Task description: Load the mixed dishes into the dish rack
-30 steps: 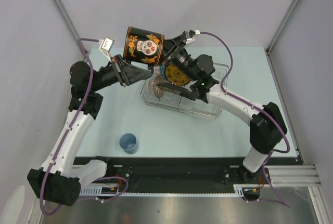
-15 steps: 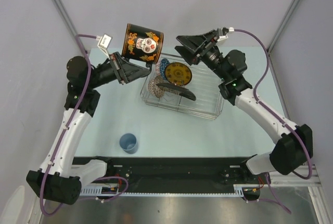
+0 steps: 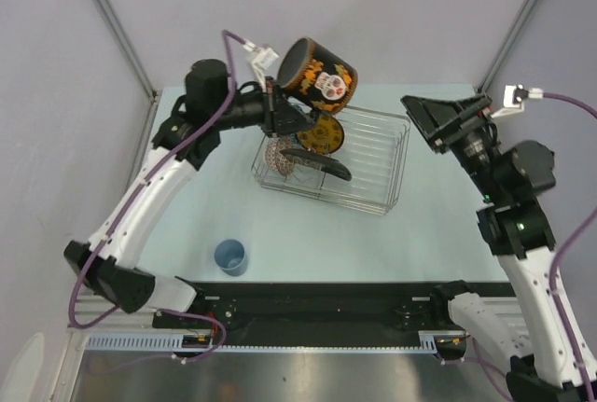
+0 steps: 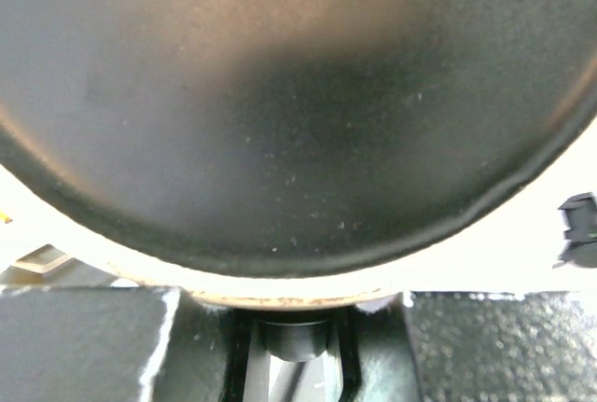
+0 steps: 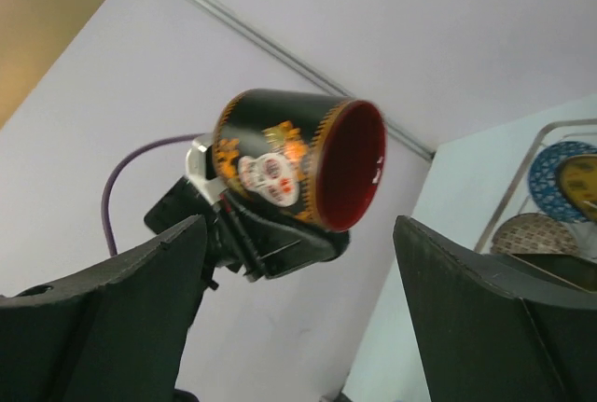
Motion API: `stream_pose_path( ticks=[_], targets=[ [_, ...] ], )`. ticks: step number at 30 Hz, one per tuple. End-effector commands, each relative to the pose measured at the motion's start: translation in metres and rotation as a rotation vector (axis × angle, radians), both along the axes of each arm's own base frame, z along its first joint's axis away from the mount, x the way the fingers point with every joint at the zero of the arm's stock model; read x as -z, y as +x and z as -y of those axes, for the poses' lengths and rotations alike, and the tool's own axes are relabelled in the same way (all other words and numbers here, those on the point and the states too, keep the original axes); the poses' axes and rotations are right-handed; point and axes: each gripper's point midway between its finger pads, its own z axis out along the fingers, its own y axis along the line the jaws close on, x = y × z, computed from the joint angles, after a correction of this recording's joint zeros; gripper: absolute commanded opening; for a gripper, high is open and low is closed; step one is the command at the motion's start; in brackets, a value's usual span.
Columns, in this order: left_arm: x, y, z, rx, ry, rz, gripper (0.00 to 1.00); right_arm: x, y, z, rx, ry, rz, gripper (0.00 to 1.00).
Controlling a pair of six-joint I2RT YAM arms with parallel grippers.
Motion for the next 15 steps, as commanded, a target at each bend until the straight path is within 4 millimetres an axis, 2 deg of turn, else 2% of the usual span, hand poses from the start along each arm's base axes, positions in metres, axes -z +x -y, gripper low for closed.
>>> stream_pose_path(
  ticks=[1,2,3,4,5,6,7,8,9,10,13,15],
  targets=[
    [-0.029,0.015,0.029,0.009,0.094,0.304,0.0,0.019,-0.036,0.032,0.14,-0.139,-0.013,0.87],
    [-0.008,0.025,0.045,0.033,0.139,0.268,0.0,0.019,-0.044,0.036,0.155,-0.147,-0.009,0.87],
    [-0.005,0.029,0.052,0.05,0.158,0.29,0.0,0.026,-0.053,0.041,0.171,-0.167,-0.025,0.88],
    [-0.015,0.034,0.059,0.055,0.158,0.321,0.0,0.023,-0.067,0.049,0.193,-0.162,-0.007,0.88],
    [-0.009,0.036,0.067,0.066,0.181,0.322,0.0,0.025,-0.075,0.053,0.204,-0.166,-0.009,0.88],
    [0.01,0.051,0.079,0.078,0.217,0.314,0.0,0.037,-0.081,0.056,0.21,-0.181,-0.051,0.88],
    [0.003,0.056,0.084,0.077,0.211,0.34,0.0,0.042,-0.085,0.06,0.225,-0.187,-0.065,0.88],
    [0.007,0.06,0.089,0.084,0.218,0.34,0.0,0.044,-0.096,0.064,0.231,-0.185,-0.061,0.88],
    [0.027,0.075,0.1,0.09,0.247,0.319,0.0,0.056,-0.101,0.067,0.239,-0.199,-0.1,0.88],
    [0.02,0.08,0.104,0.085,0.238,0.333,0.0,0.059,-0.104,0.072,0.256,-0.207,-0.107,0.88],
    [0.041,0.104,0.12,0.091,0.277,0.359,0.0,0.071,-0.117,0.082,0.293,-0.227,-0.126,0.88],
    [0.052,0.111,0.128,0.099,0.301,0.375,0.0,0.077,-0.123,0.088,0.312,-0.233,-0.141,0.88]
  ],
)
